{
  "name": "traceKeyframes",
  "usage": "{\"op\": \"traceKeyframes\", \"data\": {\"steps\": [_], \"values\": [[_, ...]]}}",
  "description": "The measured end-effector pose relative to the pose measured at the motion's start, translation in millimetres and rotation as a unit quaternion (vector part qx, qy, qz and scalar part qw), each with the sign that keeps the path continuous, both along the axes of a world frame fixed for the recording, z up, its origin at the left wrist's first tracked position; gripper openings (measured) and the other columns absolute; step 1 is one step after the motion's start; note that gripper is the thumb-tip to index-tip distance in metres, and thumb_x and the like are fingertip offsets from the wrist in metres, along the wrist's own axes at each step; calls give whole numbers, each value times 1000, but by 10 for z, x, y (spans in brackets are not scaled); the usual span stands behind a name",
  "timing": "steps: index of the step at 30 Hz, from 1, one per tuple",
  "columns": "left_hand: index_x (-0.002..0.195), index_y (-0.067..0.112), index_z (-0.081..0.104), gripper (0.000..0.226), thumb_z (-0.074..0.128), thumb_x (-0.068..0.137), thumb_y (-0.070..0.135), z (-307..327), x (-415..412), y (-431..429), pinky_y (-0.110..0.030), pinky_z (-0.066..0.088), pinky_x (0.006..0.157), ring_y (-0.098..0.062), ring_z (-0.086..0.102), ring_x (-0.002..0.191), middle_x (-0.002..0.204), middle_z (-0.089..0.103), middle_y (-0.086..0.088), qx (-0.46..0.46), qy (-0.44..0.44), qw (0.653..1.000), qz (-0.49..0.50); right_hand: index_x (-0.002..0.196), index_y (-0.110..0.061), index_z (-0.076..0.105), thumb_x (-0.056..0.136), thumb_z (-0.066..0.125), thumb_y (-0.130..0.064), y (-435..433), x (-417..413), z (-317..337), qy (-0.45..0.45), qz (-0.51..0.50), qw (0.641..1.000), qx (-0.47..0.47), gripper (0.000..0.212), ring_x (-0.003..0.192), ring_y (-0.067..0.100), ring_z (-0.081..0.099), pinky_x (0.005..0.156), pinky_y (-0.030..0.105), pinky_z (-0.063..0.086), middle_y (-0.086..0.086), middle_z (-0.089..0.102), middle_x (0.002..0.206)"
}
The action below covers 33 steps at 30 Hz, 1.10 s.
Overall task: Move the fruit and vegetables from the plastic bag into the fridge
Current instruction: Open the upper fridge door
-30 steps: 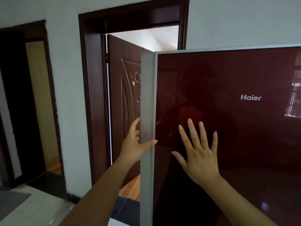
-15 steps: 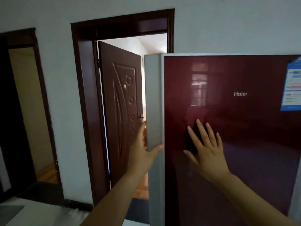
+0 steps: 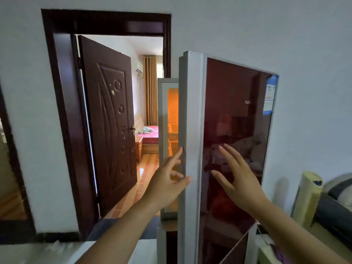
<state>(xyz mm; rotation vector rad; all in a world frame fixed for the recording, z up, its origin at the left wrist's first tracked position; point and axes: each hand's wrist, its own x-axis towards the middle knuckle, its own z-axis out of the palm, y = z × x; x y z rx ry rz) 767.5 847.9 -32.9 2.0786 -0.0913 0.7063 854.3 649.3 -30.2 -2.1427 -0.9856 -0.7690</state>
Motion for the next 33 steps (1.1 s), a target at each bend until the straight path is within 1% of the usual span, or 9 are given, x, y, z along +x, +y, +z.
{"op": "traceKeyframes", "data": {"steps": [4,8,11,16,19,23,27,30,33], "values": [[132,64,16,82,68,83,26,48,-174,-211,-21,53,82,1,62,89,128,37,25,27,32,996,-75,143,-38,26,84,42,-59,-214,-200,86,4,-13,1000,6,65,135,5,30,107,30,35,-15,27,150],[129,68,11,82,68,82,31,71,-258,-451,-19,50,88,10,53,101,129,33,35,92,45,986,-133,143,-40,21,83,38,-61,-459,-331,94,30,-43,999,10,66,136,9,29,109,35,33,-12,25,151],[129,66,19,75,67,83,31,69,-270,-666,-16,43,93,15,41,115,130,37,36,126,14,980,-154,141,-42,15,86,40,-55,-701,-439,81,47,-53,997,13,63,134,4,25,106,25,26,-20,21,147],[128,51,37,63,70,77,31,78,-79,-970,-11,41,93,5,41,123,130,41,28,59,-164,983,-60,136,-46,11,79,37,-63,-1132,-580,91,67,-81,993,44,65,128,-8,17,103,22,23,-28,16,137],[134,51,26,80,75,73,33,115,104,-1216,-10,33,93,10,32,125,136,30,30,27,-118,992,-43,140,-43,17,78,41,-63,-1310,-642,99,66,-78,993,60,69,128,-12,19,102,16,24,-28,19,140],[137,53,25,85,75,72,32,46,263,-1558,-1,35,84,23,36,115,135,30,39,-49,-66,987,-136,140,-40,22,77,43,-62,-1528,-669,64,64,-50,992,101,69,127,-7,33,101,19,35,-27,28,139],[126,61,35,73,73,67,40,1,323,-1897,-22,42,96,7,44,123,133,44,34,-79,-65,980,-173,139,-40,24,79,44,-57,-1862,-670,52,76,-46,989,117,65,123,-7,38,92,10,39,-23,33,140],[126,66,32,75,73,66,47,11,364,-2176,-25,43,95,5,41,126,138,40,29,-46,-78,983,-160,142,-35,28,83,46,-51,-2176,-630,37,81,-40,988,124,64,123,-6,41,97,21,44,-18,36,143],[128,64,31,75,71,67,49,10,423,-2522,-14,44,88,11,36,125,136,33,34,-14,-96,985,-143,142,-31,31,87,47,-45,-2520,-575,29,72,-42,988,128,60,123,-2,43,97,27,48,-16,40,140]]}}
